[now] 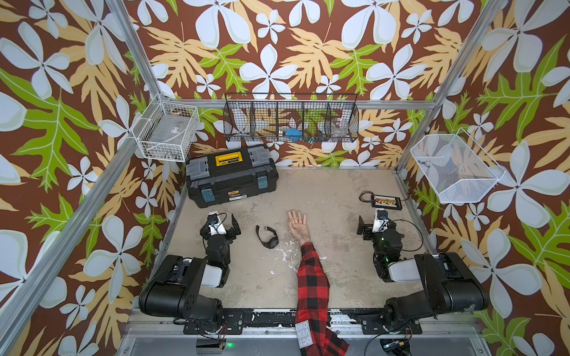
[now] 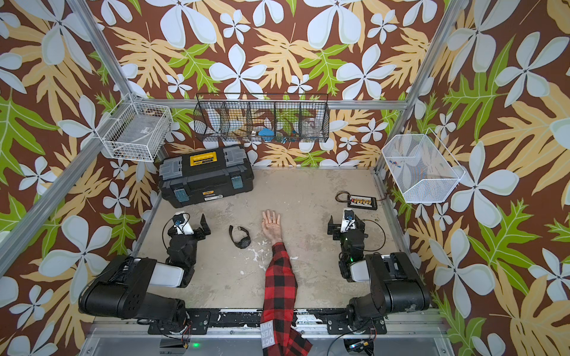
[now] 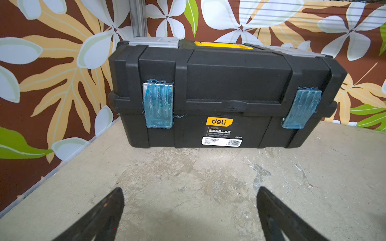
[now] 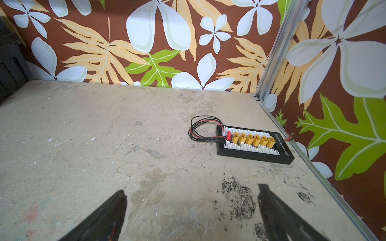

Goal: Take off the watch
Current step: Reset both arms

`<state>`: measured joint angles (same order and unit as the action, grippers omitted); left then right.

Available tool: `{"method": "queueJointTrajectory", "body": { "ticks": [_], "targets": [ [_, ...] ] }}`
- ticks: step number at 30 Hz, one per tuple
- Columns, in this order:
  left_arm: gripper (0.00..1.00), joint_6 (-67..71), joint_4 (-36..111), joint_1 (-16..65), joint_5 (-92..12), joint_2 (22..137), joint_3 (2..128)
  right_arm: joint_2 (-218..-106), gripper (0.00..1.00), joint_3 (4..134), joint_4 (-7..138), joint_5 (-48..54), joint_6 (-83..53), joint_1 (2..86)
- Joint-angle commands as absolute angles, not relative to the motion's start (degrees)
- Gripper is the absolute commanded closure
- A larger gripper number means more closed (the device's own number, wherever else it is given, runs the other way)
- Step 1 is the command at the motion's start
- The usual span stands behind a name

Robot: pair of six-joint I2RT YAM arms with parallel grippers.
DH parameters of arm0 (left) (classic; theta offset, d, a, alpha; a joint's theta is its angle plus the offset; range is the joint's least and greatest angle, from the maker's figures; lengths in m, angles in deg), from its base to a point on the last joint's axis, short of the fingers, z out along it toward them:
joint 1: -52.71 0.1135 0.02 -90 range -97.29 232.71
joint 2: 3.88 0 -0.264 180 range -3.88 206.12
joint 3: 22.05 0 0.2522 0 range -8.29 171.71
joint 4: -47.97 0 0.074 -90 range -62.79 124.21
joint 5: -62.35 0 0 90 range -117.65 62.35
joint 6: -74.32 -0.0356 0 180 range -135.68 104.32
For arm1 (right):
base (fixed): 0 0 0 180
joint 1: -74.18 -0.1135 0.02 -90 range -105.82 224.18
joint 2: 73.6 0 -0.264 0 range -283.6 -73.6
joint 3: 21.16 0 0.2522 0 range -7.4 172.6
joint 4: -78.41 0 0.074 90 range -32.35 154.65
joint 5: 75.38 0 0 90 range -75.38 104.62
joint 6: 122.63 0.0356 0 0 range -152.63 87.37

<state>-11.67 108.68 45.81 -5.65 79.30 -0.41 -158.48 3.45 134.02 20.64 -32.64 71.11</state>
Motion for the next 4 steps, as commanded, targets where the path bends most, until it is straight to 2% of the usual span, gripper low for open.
{"method": "queueJointTrajectory", "body": {
  "ticks": [1, 4],
  "targets": [
    [0.0, -11.57, 109.47, 45.94, -6.14, 79.54, -0.01, -158.43, 0.0, 3.58, 135.49, 20.6, -32.02, 71.1],
    [0.0, -11.55, 109.4, 46.18, -6.47, 79.09, -0.21, -158.43, 0.0, 3.58, 135.49, 20.57, -32.02, 71.1]
  ]
}}
